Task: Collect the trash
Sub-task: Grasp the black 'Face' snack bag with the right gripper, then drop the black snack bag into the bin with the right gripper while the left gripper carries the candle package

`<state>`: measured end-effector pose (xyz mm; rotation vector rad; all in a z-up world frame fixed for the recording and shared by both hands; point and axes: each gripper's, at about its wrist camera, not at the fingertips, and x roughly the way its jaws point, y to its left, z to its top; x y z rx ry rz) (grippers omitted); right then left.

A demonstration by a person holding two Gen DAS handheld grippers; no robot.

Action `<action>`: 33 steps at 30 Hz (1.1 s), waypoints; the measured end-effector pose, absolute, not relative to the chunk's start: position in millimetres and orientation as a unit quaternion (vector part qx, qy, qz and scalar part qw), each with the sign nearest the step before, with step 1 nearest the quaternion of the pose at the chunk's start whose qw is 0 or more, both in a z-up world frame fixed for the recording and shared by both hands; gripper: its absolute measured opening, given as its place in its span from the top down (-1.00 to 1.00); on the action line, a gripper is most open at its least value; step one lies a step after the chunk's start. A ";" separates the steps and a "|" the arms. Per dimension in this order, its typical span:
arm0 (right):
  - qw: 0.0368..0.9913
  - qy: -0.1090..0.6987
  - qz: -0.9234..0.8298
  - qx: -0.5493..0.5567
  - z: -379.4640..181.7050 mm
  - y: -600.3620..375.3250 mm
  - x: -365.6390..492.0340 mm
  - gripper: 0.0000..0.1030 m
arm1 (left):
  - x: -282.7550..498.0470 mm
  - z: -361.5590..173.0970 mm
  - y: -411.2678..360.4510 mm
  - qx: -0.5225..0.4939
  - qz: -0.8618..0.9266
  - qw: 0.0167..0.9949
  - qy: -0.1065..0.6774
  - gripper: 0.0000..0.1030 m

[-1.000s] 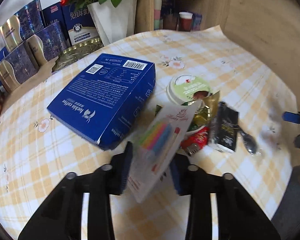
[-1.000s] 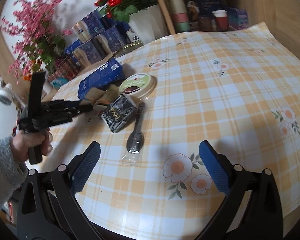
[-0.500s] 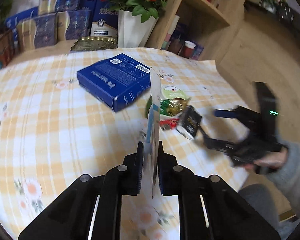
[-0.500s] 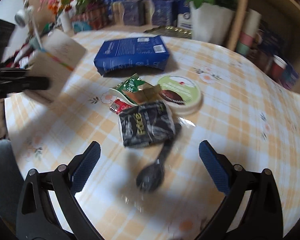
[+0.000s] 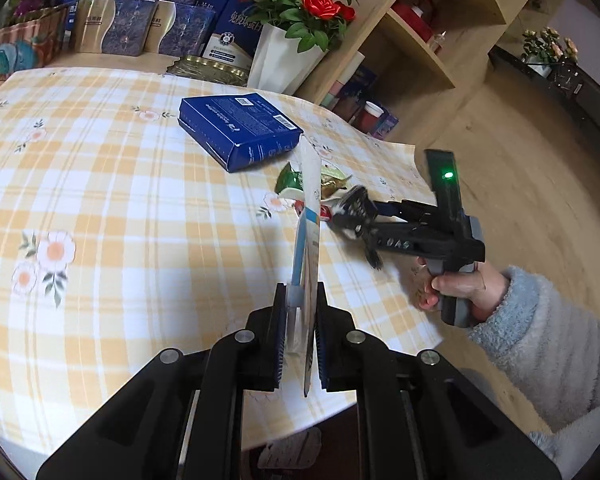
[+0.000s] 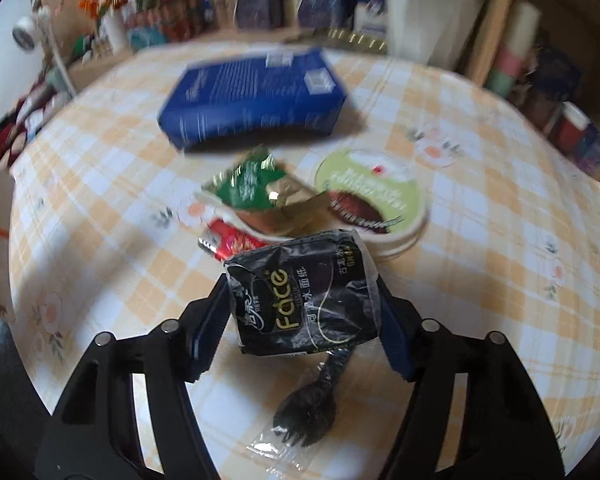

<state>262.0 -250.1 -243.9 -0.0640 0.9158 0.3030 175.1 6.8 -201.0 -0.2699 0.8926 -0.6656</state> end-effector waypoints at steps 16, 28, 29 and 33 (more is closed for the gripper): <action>0.903 0.376 0.143 0.153 -217.8 -270.7 90.7 -0.31 | 91.7 -191.7 7.4 -0.097 -0.346 0.838 0.411 0.75; 0.897 0.395 0.145 0.135 -254.8 -231.5 -1.0 -0.31 | 20.9 -213.6 4.9 -0.091 -0.379 0.833 0.391 0.75; 0.895 0.399 0.146 0.137 -260.0 -229.1 -4.3 -0.31 | 18.0 -215.1 3.9 -0.092 -0.383 0.832 0.390 0.75; 0.887 0.420 0.144 0.126 -275.2 -222.3 -6.5 -0.31 | 14.4 -225.0 -0.3 -0.077 -0.373 0.832 0.403 0.75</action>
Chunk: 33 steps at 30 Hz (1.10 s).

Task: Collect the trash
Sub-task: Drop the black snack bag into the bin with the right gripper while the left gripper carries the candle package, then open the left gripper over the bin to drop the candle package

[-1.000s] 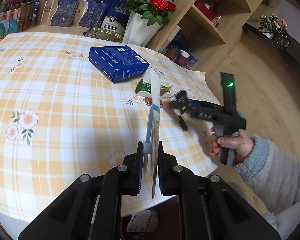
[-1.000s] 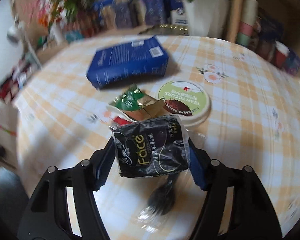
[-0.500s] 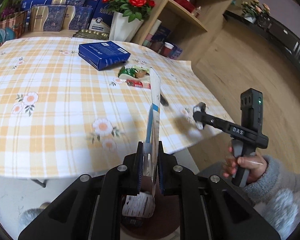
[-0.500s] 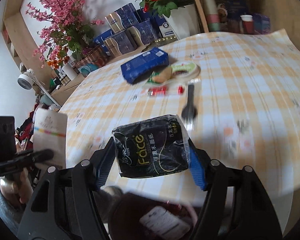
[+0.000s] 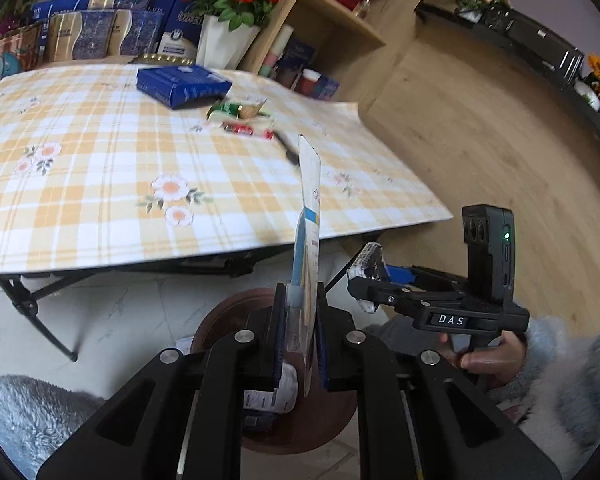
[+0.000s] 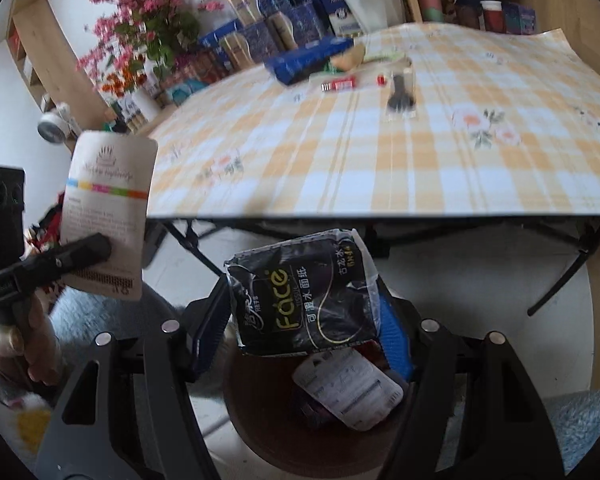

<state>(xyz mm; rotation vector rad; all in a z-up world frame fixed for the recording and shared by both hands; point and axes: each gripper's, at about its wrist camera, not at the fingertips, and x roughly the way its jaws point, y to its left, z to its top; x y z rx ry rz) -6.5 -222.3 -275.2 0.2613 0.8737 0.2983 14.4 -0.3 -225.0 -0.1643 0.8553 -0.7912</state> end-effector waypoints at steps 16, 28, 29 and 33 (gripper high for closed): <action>0.895 0.417 0.119 0.102 -276.9 -218.6 -3.7 -0.66 | 22.6 -237.6 0.6 -0.088 -0.360 0.826 0.426 0.75; 0.913 0.370 0.010 0.171 -272.8 -270.1 -2.7 -0.88 | 30.0 -263.3 -25.7 -0.056 -0.382 0.788 0.480 0.74; 0.912 0.370 0.006 0.176 -274.0 -272.2 -2.1 -0.89 | 29.7 -264.9 -27.8 -0.051 -0.383 0.786 0.484 0.74; 0.910 0.368 -0.006 0.189 -277.2 -279.0 -4.4 -0.89 | 28.9 -270.5 -34.9 -0.035 -0.384 0.779 0.494 0.74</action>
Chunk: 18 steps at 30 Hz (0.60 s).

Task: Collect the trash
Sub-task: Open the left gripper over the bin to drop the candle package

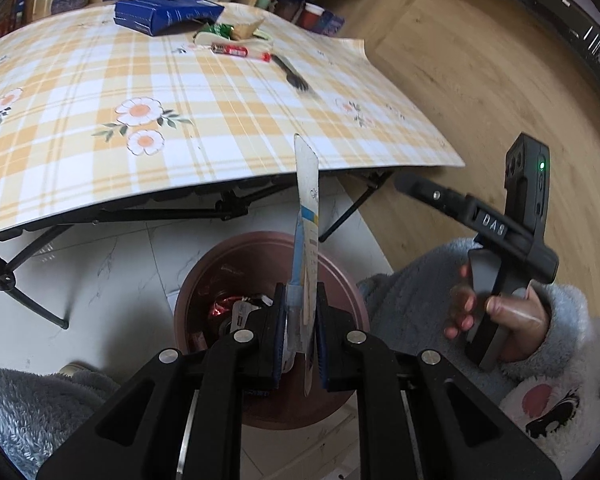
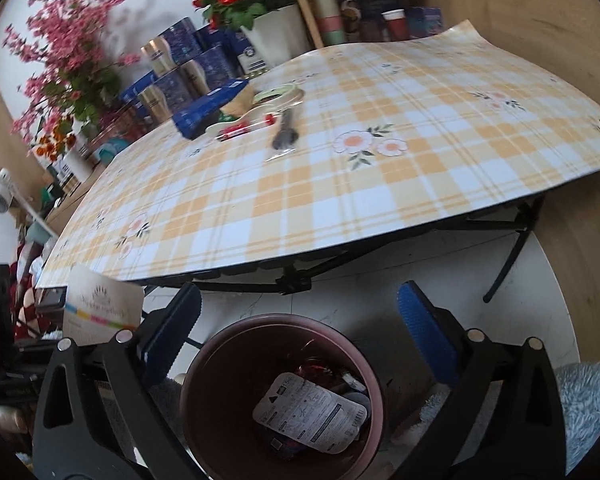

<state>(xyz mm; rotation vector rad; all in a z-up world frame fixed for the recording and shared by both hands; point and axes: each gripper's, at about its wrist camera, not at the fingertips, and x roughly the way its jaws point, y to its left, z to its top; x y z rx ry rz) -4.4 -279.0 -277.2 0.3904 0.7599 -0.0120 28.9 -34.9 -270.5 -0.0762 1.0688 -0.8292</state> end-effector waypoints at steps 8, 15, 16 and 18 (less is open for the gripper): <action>0.909 0.369 -0.006 0.191 -278.1 -278.9 -4.8 -0.89 | 27.9 -274.2 -40.0 -0.019 -0.385 0.774 0.503 0.73; 0.908 0.372 -0.004 0.190 -278.8 -278.0 -5.4 -0.89 | 33.2 -267.1 -20.2 -0.058 -0.348 0.803 0.481 -0.27; 0.908 0.373 -0.004 0.191 -279.2 -278.0 -5.2 -0.89 | 34.9 -265.4 -14.6 -0.068 -0.338 0.809 0.476 -0.42; 0.907 0.375 -0.005 0.193 -280.4 -277.9 -4.5 -0.89 | 37.7 -263.3 -3.0 -0.089 -0.313 0.823 0.466 -0.62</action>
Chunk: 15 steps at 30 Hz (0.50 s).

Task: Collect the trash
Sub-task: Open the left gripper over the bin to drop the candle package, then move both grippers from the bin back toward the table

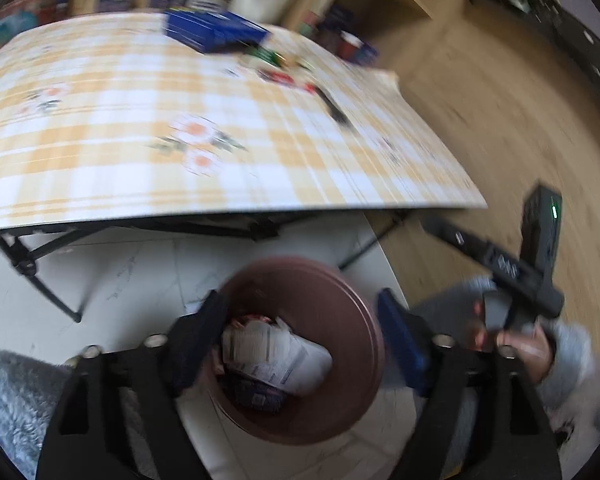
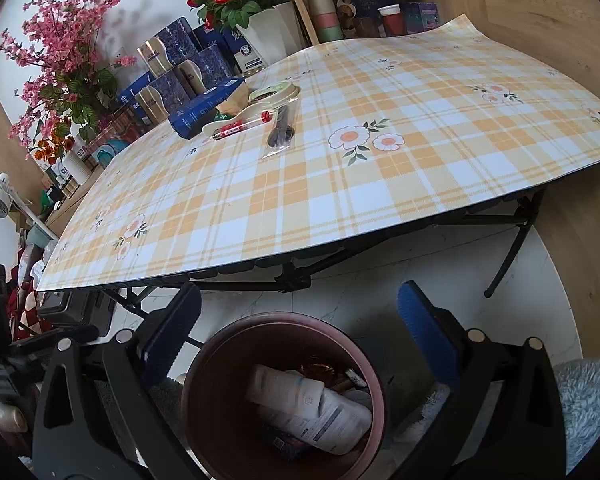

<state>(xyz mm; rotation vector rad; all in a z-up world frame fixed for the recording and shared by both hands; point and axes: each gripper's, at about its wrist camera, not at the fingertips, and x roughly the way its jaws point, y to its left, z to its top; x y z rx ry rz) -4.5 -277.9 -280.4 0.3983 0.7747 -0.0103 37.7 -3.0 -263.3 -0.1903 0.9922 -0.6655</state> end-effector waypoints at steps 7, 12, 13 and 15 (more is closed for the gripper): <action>0.907 0.377 -0.003 0.186 -279.7 -274.6 -4.2 -0.89 | 42.1 -258.5 11.6 -0.122 -0.279 0.837 0.455 -0.75; 0.909 0.375 0.001 0.180 -277.6 -271.5 -4.6 -0.89 | 40.7 -252.4 12.1 -0.115 -0.272 0.846 0.445 -0.75; 0.910 0.374 0.004 0.178 -276.8 -270.8 -4.9 -0.89 | 39.6 -251.1 12.1 -0.113 -0.270 0.848 0.442 -0.75; 0.911 0.373 0.008 0.177 -275.3 -271.3 -4.5 -0.89 | 38.6 -248.3 12.3 -0.110 -0.266 0.852 0.438 -0.75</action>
